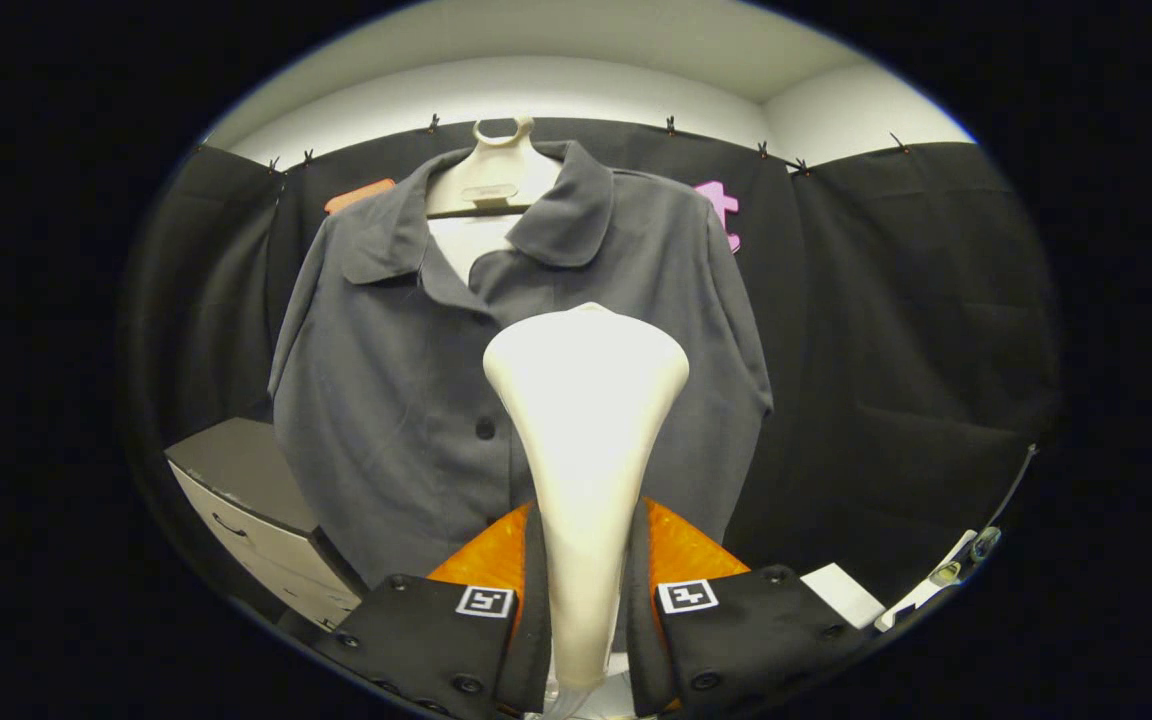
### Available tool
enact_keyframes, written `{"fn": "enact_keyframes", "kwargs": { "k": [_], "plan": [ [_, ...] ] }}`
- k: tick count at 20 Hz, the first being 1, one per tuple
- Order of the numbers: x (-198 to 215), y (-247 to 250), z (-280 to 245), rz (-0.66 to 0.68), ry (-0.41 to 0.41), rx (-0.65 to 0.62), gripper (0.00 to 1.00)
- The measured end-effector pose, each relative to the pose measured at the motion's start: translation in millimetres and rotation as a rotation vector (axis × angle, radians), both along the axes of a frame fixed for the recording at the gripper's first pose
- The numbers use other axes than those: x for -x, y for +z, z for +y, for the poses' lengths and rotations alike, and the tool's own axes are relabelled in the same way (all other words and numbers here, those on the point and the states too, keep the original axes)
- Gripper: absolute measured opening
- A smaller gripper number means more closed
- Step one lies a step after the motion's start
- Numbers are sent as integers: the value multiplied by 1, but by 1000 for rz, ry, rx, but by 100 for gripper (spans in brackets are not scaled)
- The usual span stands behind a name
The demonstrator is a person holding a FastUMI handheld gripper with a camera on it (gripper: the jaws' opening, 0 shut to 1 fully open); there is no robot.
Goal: Iron the clothes twice with a garment steamer, once on the left side and once on the right side.
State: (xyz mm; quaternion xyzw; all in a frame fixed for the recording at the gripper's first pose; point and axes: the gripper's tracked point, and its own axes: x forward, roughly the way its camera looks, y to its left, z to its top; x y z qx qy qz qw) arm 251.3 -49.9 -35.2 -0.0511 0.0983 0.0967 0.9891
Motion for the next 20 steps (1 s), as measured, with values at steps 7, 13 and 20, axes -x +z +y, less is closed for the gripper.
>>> {"fn": "enact_keyframes", "kwargs": {
  "k": [7,13,20],
  "plan": [
    [-42,35,-16,-62,-46,14,39],
    [-58,14,-16,-32,-49,27,39],
    [-54,-33,-20,45,-49,18,39]
  ]
}}
